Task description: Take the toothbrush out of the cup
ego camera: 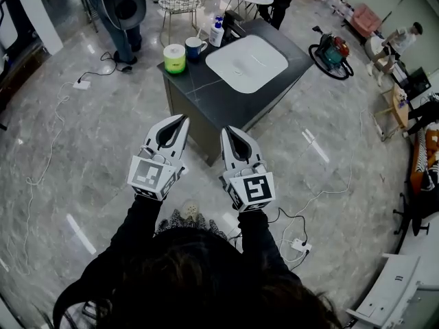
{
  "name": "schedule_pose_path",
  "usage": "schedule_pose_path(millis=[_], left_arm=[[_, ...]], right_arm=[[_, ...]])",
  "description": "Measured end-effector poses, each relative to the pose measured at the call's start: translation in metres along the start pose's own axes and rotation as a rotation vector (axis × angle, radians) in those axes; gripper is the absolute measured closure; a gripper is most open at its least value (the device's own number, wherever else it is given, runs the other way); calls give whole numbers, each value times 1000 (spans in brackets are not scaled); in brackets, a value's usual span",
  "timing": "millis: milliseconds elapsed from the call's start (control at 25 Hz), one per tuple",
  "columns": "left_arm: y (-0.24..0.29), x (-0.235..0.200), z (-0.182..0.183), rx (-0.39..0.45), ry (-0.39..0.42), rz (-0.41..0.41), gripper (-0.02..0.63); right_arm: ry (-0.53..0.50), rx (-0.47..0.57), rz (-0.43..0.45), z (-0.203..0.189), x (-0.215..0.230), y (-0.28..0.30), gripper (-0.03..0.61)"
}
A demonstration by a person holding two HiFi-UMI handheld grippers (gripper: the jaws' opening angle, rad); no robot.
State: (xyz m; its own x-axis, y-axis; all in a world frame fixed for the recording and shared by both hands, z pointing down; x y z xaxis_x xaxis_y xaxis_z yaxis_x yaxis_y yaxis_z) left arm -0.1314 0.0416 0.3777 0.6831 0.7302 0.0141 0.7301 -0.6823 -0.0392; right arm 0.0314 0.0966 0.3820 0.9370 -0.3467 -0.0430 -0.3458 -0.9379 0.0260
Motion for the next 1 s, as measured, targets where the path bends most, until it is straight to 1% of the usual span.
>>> schedule_pose_path(millis=[360,600,840,1000], left_arm=[[35,-27,-1,-11,7,-34,604],[55,-42,-4,-16,-2,-49,604],[71,-43,-8,-20,-10,-80,604],[78,-40,-7,-14,-17,-99,604]], right_arm=[[-6,0,-15,5,17,40,574],[-17,-12,-37,3,27,55,574],[-16,-25,-74,2,40,57,574],[-16,-22,-82,2,47,58,574]])
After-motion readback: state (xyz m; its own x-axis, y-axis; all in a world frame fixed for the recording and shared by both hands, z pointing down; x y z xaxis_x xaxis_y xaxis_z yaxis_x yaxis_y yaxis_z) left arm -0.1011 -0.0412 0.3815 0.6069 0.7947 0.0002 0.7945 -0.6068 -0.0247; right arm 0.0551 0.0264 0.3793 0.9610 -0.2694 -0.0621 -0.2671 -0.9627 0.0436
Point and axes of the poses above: the fingertips, and each gripper's own axes: y forward along the fingers, x to its right, z out of its top, the point moved 7 cm from there along -y, backward along the fingers, and after that the axes turned 3 degrees about -x, right-handed, at the moved point
